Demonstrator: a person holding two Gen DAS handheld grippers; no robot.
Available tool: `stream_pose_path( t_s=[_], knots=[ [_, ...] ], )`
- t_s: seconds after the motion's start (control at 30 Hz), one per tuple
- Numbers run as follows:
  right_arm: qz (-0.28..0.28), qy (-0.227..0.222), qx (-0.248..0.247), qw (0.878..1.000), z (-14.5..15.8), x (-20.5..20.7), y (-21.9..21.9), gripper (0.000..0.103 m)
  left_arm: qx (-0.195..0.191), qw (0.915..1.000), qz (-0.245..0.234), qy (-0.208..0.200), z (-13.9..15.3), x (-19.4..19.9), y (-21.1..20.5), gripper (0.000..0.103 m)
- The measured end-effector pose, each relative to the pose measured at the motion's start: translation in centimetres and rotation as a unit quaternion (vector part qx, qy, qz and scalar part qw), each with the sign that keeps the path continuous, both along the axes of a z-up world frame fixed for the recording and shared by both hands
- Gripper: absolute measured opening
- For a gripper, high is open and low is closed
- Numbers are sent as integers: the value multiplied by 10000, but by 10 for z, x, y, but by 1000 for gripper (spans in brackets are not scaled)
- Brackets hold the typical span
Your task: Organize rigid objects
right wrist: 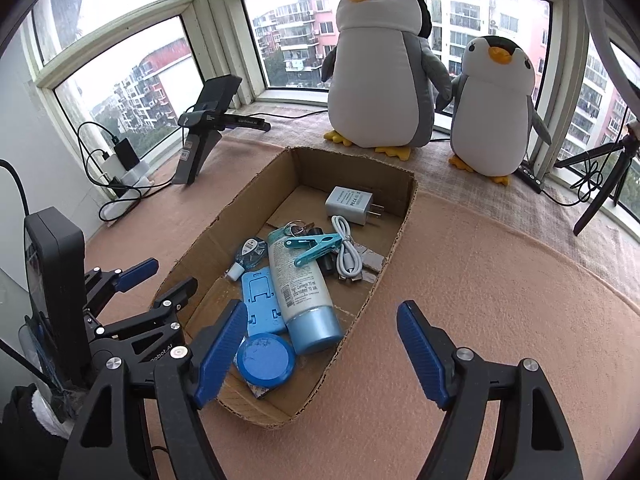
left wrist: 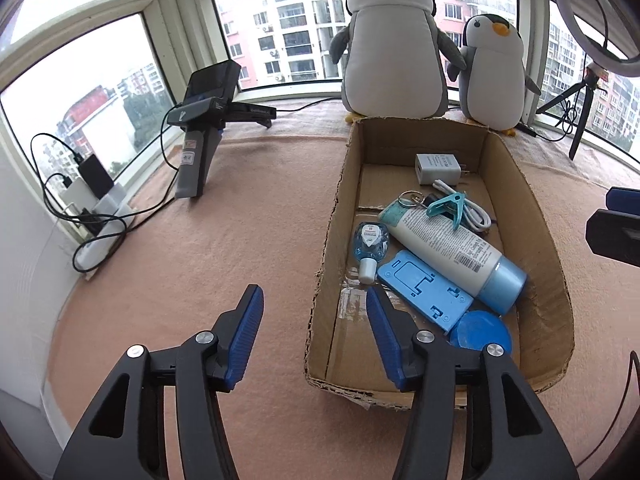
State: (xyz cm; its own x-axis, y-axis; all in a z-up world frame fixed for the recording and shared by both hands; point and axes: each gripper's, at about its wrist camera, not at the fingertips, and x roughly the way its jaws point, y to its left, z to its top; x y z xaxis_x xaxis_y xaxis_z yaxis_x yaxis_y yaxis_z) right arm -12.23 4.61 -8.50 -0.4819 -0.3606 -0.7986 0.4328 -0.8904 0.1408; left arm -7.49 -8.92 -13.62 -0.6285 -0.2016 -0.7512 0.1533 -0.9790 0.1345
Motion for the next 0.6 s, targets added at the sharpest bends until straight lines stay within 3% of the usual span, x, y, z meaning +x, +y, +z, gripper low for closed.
stream_pose_path(
  t_s=[0.1,0.4,0.47,0.6],
  knots=[
    [-91,103,-117,9998,12,11,9,76,90,9998,-49,171,21,11,7,68],
    [-502,478,-439,9966,53,48,45,84,227,9981,-179,540,72,40,28,73],
    [-592,585,-436,9956,59,56,50,86,276,9977,-185,589,80,46,31,78],
    [-729,719,-479,9936,70,71,60,89,297,9974,-197,622,89,57,36,79]
  ],
)
